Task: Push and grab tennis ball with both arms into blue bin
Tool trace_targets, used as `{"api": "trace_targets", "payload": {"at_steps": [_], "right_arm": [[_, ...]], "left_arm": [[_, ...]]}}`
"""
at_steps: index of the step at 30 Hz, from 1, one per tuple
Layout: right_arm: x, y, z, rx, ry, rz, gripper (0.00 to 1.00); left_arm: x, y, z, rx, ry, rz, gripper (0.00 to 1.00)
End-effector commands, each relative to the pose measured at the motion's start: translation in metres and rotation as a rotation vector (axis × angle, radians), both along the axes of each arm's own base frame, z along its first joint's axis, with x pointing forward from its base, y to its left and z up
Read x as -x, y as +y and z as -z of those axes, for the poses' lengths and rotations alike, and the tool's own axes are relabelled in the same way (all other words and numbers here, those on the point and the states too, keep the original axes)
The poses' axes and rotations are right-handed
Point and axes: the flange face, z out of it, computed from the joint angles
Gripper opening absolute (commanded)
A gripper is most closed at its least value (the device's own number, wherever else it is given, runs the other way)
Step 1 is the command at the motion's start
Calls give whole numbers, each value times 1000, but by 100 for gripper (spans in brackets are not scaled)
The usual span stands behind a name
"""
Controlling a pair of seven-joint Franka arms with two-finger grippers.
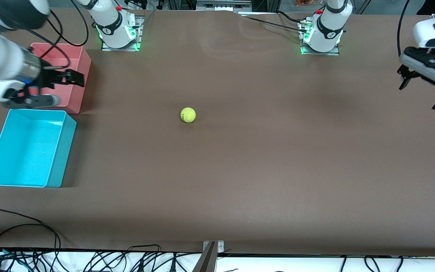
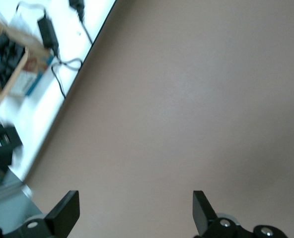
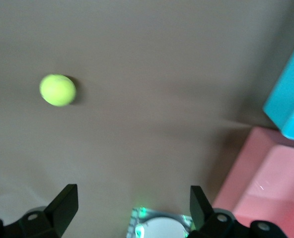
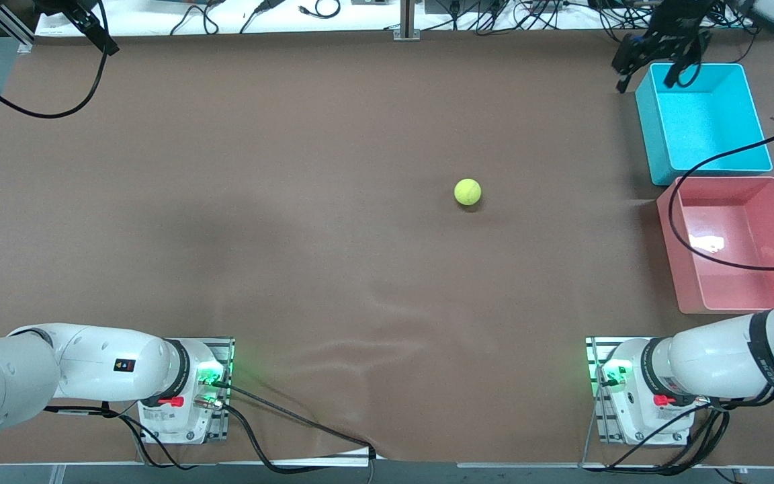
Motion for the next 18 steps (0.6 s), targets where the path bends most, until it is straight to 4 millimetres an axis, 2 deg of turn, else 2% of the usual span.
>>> {"api": "trace_targets", "payload": {"at_steps": [1, 4, 6, 7, 18], "right_arm": [[18, 23, 47, -44, -30, 1, 100], [27, 41, 68, -56, -64, -26, 100], [30, 45, 83, -59, -74, -27, 100], [32, 57, 112, -68, -84, -19, 100], [35, 93, 153, -94, -89, -14, 100]], "left_arm": [[13, -3, -11, 89, 72, -138, 100], [20, -3, -15, 104, 114, -248, 100], [24, -3, -16, 102, 136, -297, 100], [29, -3, -16, 100, 163, -352, 100], [33, -4, -17, 93, 186, -465, 100]]}}
